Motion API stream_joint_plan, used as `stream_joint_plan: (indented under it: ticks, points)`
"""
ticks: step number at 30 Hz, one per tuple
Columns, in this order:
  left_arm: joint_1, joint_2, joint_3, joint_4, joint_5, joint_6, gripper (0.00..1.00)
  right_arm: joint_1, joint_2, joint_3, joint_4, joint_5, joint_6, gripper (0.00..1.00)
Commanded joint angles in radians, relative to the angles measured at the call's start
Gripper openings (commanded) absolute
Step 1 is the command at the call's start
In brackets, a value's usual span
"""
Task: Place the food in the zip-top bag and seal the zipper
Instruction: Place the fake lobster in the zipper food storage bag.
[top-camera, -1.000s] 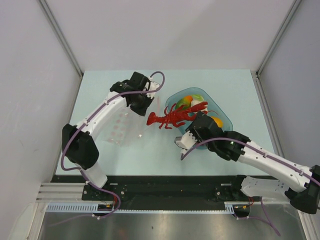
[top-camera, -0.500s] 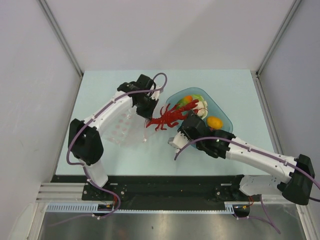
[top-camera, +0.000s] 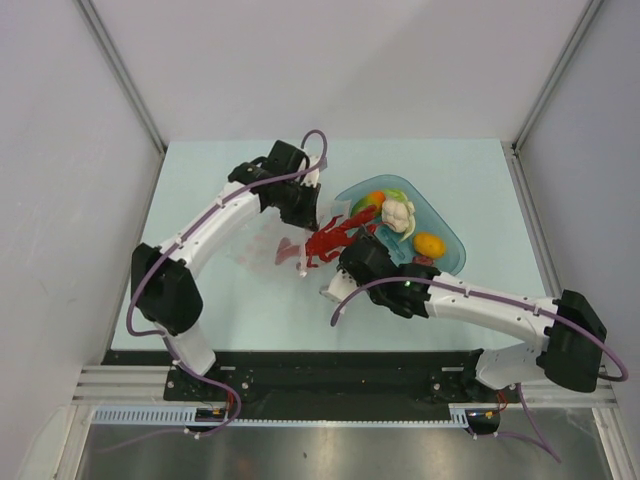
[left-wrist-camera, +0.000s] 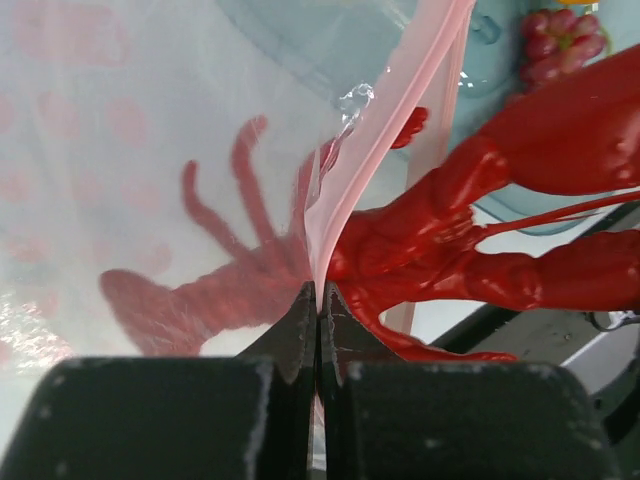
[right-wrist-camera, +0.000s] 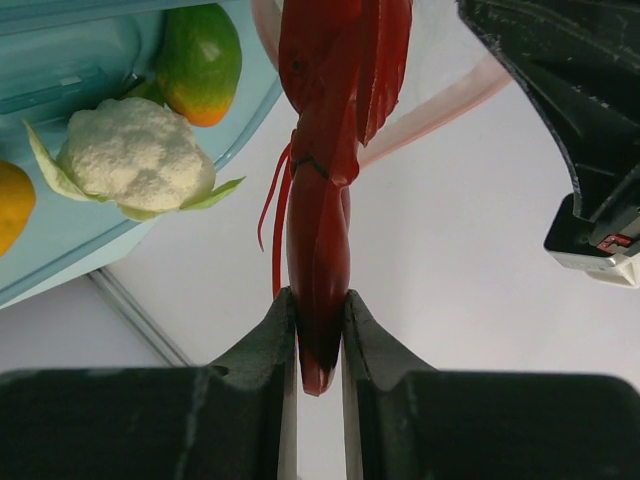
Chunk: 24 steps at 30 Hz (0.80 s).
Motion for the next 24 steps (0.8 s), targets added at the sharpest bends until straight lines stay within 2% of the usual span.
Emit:
stream_joint_plan:
  ticks: [1,11,14,17,18,20,22,24]
  points:
    - [-0.005,-0.056,-0.031,0.044,0.097,-0.065,0.0,-0.006,0.018,0.014,0.147,0.053,-0.014,0.0]
    - [-0.006,-0.137,-0.13,0.149,0.214,-0.104,0.0,0.004,0.067,0.015,0.271,-0.032,-0.01,0.0]
    - [-0.002,-0.163,-0.138,0.165,0.224,-0.105,0.0,0.008,0.074,0.015,0.383,-0.039,-0.018,0.13]
    - [0.029,-0.2,-0.16,0.202,0.241,-0.107,0.0,0.008,0.017,0.014,0.381,-0.076,0.019,0.47]
    - [0.04,-0.206,-0.172,0.211,0.247,-0.111,0.0,0.01,-0.003,0.014,0.341,-0.082,0.057,0.65]
    - [0.075,-0.22,-0.176,0.231,0.26,-0.113,0.0,0.016,-0.061,0.014,0.278,-0.082,0.109,0.76]
    - [0.097,-0.234,-0.178,0.24,0.286,-0.114,0.0,0.022,-0.119,0.014,0.227,-0.081,0.186,0.96]
    - [0.123,-0.246,-0.18,0.246,0.296,-0.114,0.0,0.02,-0.162,0.014,0.189,-0.087,0.25,1.0]
